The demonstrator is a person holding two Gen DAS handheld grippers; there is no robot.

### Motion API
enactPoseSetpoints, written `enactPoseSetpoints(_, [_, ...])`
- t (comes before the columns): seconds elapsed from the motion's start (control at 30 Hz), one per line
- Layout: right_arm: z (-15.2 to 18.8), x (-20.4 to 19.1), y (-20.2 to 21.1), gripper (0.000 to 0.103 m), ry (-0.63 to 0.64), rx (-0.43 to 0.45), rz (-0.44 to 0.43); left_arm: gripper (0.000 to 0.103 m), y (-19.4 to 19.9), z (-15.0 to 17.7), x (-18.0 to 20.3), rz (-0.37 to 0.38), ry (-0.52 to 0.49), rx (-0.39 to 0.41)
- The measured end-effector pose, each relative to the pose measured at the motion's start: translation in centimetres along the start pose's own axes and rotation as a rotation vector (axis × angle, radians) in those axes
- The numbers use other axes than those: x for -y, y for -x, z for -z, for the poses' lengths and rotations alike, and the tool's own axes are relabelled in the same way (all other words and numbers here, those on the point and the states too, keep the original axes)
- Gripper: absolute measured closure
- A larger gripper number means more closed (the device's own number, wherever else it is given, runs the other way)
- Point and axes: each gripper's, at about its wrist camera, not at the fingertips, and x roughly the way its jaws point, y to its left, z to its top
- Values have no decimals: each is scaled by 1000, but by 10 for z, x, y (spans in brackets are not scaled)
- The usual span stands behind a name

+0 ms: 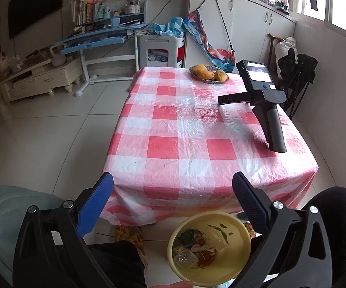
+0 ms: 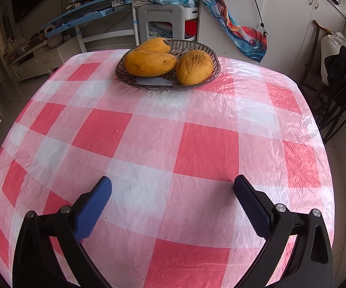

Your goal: Collect trash

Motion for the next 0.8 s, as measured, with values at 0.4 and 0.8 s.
enactPoseSetpoints(0.4, [0,0,0,6,0,0,1,8,-25,-42,20,-104,-98,6])
enactPoseSetpoints(0.8, [-1,0,0,6,0,0,1,7,-52,-53,30,-120,-117,-39])
